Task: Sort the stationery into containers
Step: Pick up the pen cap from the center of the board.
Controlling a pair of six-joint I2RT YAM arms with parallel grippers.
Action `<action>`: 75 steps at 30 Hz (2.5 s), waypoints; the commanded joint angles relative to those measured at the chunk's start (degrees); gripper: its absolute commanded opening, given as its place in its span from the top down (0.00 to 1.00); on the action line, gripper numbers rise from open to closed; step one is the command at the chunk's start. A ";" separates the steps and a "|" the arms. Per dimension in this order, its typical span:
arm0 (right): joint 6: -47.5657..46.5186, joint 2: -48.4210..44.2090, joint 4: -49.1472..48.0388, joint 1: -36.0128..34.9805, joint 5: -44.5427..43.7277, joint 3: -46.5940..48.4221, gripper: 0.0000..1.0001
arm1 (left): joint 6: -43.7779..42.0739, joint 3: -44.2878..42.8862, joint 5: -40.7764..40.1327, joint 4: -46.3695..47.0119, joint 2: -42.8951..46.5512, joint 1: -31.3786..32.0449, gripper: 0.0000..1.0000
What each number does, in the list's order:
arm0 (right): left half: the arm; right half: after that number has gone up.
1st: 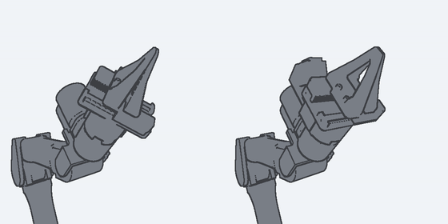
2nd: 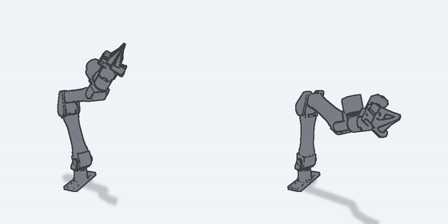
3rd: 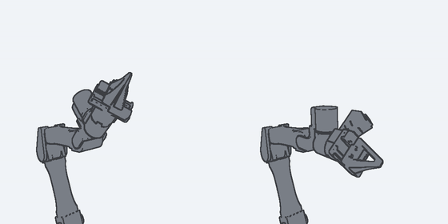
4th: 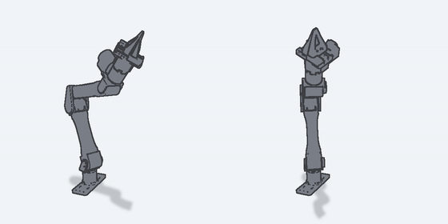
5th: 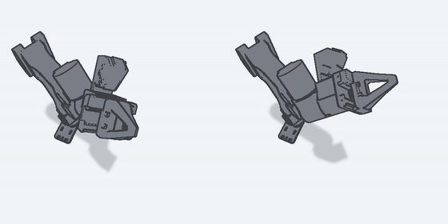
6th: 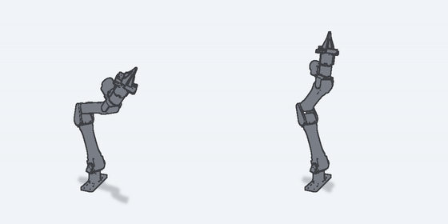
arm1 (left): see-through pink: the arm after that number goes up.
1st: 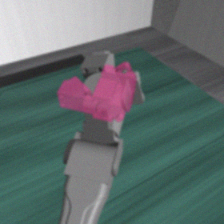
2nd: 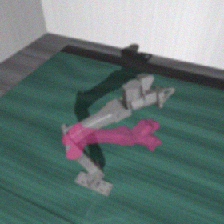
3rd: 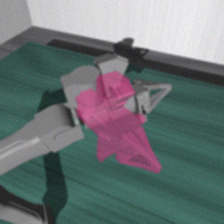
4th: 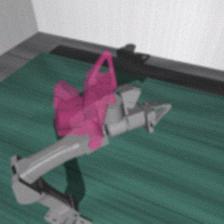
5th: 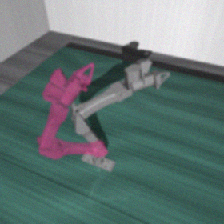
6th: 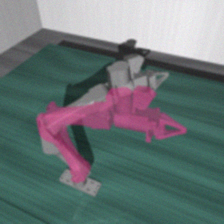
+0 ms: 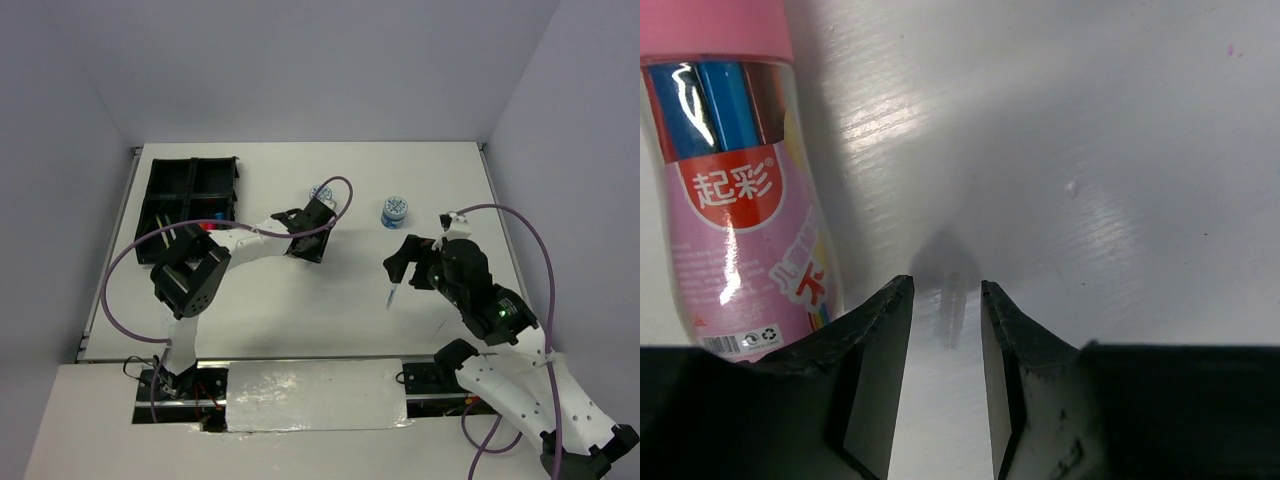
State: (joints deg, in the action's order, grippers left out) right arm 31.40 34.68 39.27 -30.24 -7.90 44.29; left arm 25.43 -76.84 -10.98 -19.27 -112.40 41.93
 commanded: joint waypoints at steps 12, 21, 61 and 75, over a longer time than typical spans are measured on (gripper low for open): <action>-0.99 -1.98 -1.65 -0.08 1.13 0.27 0.08 | -2.05 3.01 2.28 0.28 1.14 0.25 0.64; -2.30 -2.68 -1.12 0.00 0.52 1.41 0.08 | -13.19 0.64 12.70 -1.03 0.60 2.71 1.00; -7.67 -6.55 1.25 -0.08 -0.62 5.45 0.06 | -52.24 -4.98 14.34 -7.98 -1.96 10.54 0.36; -7.67 -6.91 2.92 0.00 -6.51 9.49 0.00 | -19.87 -9.20 -14.22 -7.69 13.77 9.57 0.01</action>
State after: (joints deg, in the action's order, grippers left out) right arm 24.43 27.86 41.78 -30.24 -11.42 50.72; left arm -12.27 -82.83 -11.33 -25.10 -102.65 52.23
